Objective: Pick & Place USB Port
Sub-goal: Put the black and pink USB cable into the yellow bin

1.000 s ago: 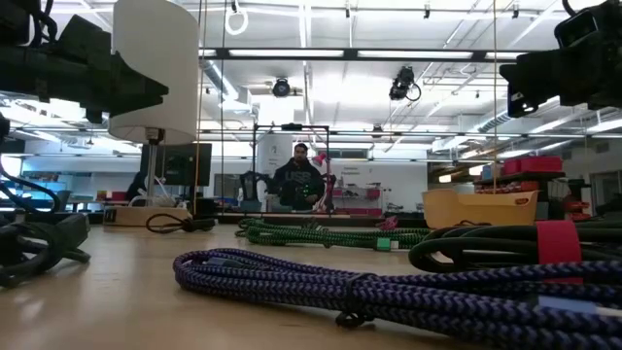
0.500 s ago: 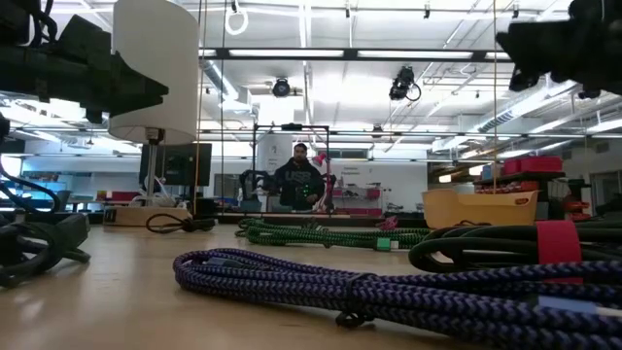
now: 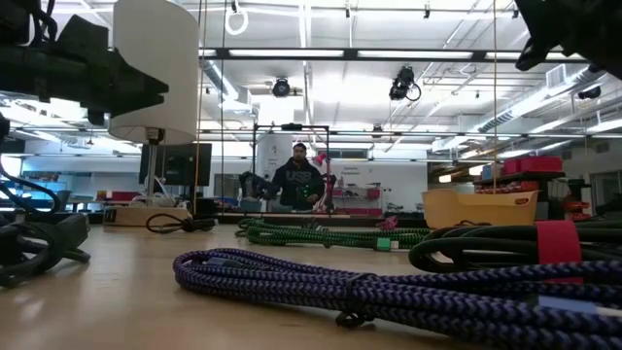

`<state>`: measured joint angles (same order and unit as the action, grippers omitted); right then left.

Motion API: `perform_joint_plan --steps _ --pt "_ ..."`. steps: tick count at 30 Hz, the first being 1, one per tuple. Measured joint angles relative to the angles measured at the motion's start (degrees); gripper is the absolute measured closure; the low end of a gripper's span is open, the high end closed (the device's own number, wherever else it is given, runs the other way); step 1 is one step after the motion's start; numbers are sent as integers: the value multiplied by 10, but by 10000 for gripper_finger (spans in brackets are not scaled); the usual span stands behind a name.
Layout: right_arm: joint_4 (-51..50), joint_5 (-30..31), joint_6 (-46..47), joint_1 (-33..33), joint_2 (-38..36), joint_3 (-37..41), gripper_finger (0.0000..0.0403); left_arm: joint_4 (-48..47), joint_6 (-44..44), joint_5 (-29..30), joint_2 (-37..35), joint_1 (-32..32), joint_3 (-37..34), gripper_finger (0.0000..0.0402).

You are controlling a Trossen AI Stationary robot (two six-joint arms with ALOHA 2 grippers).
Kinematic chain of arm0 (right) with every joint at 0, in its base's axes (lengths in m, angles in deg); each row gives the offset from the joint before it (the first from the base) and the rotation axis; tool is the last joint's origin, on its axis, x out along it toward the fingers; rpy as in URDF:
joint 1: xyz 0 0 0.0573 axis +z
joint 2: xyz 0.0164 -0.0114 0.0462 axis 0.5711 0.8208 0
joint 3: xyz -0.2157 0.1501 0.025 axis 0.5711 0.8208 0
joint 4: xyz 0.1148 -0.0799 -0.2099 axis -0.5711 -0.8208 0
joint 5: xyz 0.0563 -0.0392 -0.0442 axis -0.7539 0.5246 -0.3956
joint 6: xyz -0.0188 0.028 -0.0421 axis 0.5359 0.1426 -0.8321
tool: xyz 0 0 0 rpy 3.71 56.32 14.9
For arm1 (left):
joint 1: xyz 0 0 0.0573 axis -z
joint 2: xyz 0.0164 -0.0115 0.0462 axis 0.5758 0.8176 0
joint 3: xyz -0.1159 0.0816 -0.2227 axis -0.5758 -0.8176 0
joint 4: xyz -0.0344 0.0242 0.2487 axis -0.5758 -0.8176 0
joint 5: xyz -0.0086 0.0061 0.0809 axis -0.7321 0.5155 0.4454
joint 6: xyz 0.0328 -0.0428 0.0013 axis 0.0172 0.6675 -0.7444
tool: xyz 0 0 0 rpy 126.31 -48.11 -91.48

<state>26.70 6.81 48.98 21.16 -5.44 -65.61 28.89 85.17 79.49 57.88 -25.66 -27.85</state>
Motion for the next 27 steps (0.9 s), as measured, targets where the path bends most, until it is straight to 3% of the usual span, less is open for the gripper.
perform_joint_plan --steps 7,9,13,17,21,27 --pt "-23 114 -12 0 2 0 289 25 -2 -8 0 0 0 220" --pt "-58 172 -17 -3 8 -2 289 29 -2 -8 0 0 0 220" --pt "-170 227 -12 -15 55 -57 289 28 -2 -8 0 0 0 220" --pt "-270 247 -14 -33 158 -149 289 30 -2 -8 0 0 0 220" --pt "-373 343 -7 -59 304 -225 289 34 1 -8 0 0 0 220" --pt "-320 305 -11 -101 517 -287 288 50 17 -8 0 0 0 220"
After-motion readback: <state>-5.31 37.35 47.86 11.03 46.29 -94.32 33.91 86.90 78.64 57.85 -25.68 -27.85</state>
